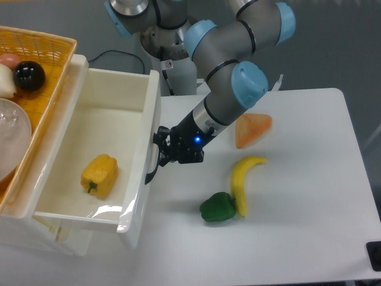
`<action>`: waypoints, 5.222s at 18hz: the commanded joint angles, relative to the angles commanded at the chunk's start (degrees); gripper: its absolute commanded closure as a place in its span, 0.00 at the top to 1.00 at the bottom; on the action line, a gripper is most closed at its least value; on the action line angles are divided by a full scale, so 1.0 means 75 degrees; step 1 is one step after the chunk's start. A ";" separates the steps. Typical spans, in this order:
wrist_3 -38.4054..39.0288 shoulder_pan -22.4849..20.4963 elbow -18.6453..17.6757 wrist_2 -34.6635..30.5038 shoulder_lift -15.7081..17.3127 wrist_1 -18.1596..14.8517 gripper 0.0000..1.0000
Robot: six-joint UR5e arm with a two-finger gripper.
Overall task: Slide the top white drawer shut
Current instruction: 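Push the drawer front toward the cabinet with the gripper, then keep pushing the drawer front until it sits flush with the cabinet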
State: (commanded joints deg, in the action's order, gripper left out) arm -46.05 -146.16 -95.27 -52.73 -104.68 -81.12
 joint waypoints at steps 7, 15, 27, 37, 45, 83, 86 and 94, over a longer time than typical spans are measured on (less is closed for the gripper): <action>0.0000 0.0012 0.0000 0.0129 0.0058 -0.0140 0.00; 0.0000 0.0082 -0.0023 0.0129 0.0117 -0.0281 0.00; 0.0023 0.0292 -0.0070 0.0258 0.0234 -0.0387 0.00; 0.0070 0.0539 -0.0176 0.0258 0.0293 -0.0398 0.00; 0.0117 0.0785 -0.0281 0.0270 0.0387 -0.0399 0.00; 0.0527 0.1629 -0.0293 0.0516 0.0258 -0.0281 0.01; 0.0551 0.1687 -0.0293 0.0516 0.0234 -0.0281 0.01; 0.0551 0.1862 -0.0293 0.0516 0.0176 -0.0281 0.01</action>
State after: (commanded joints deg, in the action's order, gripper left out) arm -41.92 -132.19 -97.47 -48.87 -103.36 -83.23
